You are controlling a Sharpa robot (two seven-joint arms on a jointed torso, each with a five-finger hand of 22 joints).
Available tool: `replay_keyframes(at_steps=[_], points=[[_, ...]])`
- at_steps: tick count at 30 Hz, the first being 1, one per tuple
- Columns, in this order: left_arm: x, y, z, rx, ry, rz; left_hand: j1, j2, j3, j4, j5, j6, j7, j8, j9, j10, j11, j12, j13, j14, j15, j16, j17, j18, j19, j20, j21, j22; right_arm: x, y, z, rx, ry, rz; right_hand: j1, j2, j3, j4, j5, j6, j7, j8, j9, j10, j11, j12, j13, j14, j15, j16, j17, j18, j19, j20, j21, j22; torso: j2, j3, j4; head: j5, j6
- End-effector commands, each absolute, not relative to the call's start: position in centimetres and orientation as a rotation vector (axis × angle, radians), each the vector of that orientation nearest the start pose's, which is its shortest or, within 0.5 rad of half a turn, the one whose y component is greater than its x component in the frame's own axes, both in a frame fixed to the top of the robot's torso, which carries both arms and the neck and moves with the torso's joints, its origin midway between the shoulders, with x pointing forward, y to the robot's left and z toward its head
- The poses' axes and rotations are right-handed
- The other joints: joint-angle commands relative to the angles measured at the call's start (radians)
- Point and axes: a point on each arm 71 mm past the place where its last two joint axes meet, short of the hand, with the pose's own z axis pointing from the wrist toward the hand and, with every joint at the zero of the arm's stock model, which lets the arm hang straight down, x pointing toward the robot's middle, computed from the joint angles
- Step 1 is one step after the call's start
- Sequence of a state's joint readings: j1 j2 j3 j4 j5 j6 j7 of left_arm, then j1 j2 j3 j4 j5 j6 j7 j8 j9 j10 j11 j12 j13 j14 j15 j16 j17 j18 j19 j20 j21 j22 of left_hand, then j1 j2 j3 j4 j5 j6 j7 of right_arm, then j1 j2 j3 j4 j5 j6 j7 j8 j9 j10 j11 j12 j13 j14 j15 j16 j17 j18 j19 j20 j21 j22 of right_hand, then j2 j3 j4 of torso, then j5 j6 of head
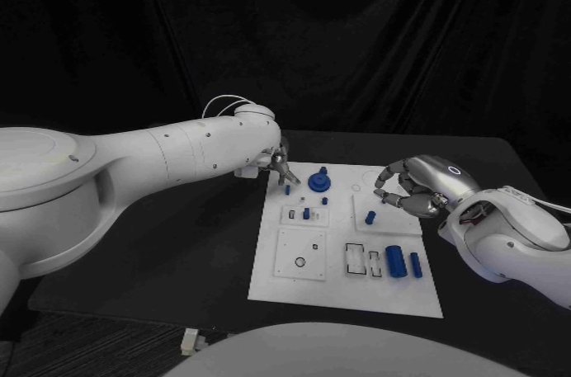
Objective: Assemble the parts on the task board
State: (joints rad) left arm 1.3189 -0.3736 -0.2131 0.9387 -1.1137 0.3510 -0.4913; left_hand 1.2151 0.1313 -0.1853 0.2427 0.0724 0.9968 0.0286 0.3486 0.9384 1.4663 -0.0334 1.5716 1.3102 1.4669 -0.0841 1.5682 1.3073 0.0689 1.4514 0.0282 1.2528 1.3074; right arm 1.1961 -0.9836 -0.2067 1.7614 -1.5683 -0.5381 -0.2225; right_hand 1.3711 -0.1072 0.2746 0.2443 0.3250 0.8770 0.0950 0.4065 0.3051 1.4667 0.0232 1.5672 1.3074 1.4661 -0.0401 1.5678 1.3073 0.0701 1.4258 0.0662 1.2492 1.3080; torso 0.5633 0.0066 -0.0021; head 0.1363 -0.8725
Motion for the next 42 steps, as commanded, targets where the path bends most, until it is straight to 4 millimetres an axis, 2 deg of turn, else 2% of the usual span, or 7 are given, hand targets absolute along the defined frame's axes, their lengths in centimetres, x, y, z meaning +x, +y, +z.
replay_keyframes(at_steps=[1, 35, 39, 40, 42], points=[[56.1, 14.6, -24.5, 0.050, 2.428, -0.138, 0.010, -0.002, 0.005, 0.000, 0.001, -0.007, 0.002, 0.004, 0.001, 0.105, -0.008, -0.001, 0.261, 0.104, -0.005, 0.003, 0.263, -0.006, -0.001, -0.004, -0.001, 0.180, 41.4, -20.7, -21.3, -0.159, 1.614, 0.615, 0.004, 0.001, 0.004, 0.000, 0.006, 0.003, -0.001, 0.005, 0.001, 0.104, -0.006, 0.004, 0.263, 0.105, -0.005, 0.003, 0.263, 0.002, 0.003, -0.001, -0.004, 0.167, 0.001, 0.0000, -0.0001, 0.002, 0.000], [55.9, 14.5, -25.6, 0.041, 2.438, -0.147, 0.013, 0.004, 0.016, 0.000, 0.008, -0.016, 0.004, 0.002, 0.007, 0.105, -0.007, -0.001, 0.261, 0.104, -0.004, 0.003, 0.263, -0.003, -0.007, -0.003, -0.015, 0.177, 41.3, -20.7, -21.4, -0.159, 1.617, 0.615, 0.005, 0.002, 0.004, 0.000, 0.007, 0.003, -0.001, 0.005, 0.002, 0.104, -0.006, 0.004, 0.263, 0.105, -0.005, 0.003, 0.263, 0.002, 0.003, -0.001, -0.003, 0.167, -0.001, -0.0002, 0.0000, -0.001, 0.000], [55.9, 14.5, -25.7, 0.042, 2.439, -0.150, 0.021, 0.005, 0.026, -0.005, 0.019, -0.017, 0.003, 0.002, 0.010, 0.105, -0.007, -0.001, 0.261, 0.104, -0.004, 0.003, 0.263, -0.003, -0.009, -0.002, -0.018, 0.176, 41.3, -20.7, -21.4, -0.160, 1.618, 0.616, 0.007, 0.003, 0.005, -0.001, 0.009, 0.004, -0.002, 0.006, 0.002, 0.104, -0.007, 0.004, 0.263, 0.105, -0.005, 0.003, 0.263, 0.002, 0.002, -0.001, -0.006, 0.167, 0.000, 0.0002, 0.0004, -0.001, 0.000], [55.9, 14.5, -25.7, 0.043, 2.440, -0.151, 0.030, 0.005, 0.034, -0.011, 0.041, -0.017, 0.002, 0.001, 0.012, 0.105, -0.008, -0.001, 0.261, 0.104, -0.004, 0.003, 0.263, -0.002, -0.010, -0.003, -0.019, 0.176, 41.3, -20.7, -21.4, -0.160, 1.618, 0.616, 0.007, 0.003, 0.005, -0.001, 0.009, 0.004, -0.002, 0.006, 0.002, 0.104, -0.007, 0.004, 0.263, 0.105, -0.005, 0.003, 0.263, 0.002, 0.002, -0.001, -0.006, 0.167, 0.000, -0.0002, 0.0001, 0.000, 0.000], [55.8, 14.5, -25.7, 0.044, 2.441, -0.152, 0.035, 0.003, 0.041, -0.015, 0.060, -0.017, 0.001, 0.000, 0.013, 0.105, -0.008, -0.001, 0.261, 0.104, -0.005, 0.003, 0.263, -0.002, -0.011, -0.003, -0.019, 0.176, 41.3, -20.6, -21.4, -0.160, 1.618, 0.616, 0.007, 0.003, 0.005, -0.001, 0.009, 0.004, -0.002, 0.006, 0.002, 0.104, -0.007, 0.004, 0.263, 0.105, -0.005, 0.003, 0.263, 0.002, 0.002, -0.001, -0.006, 0.167, -0.001, -0.0001, -0.0003, 0.001, 0.000]])
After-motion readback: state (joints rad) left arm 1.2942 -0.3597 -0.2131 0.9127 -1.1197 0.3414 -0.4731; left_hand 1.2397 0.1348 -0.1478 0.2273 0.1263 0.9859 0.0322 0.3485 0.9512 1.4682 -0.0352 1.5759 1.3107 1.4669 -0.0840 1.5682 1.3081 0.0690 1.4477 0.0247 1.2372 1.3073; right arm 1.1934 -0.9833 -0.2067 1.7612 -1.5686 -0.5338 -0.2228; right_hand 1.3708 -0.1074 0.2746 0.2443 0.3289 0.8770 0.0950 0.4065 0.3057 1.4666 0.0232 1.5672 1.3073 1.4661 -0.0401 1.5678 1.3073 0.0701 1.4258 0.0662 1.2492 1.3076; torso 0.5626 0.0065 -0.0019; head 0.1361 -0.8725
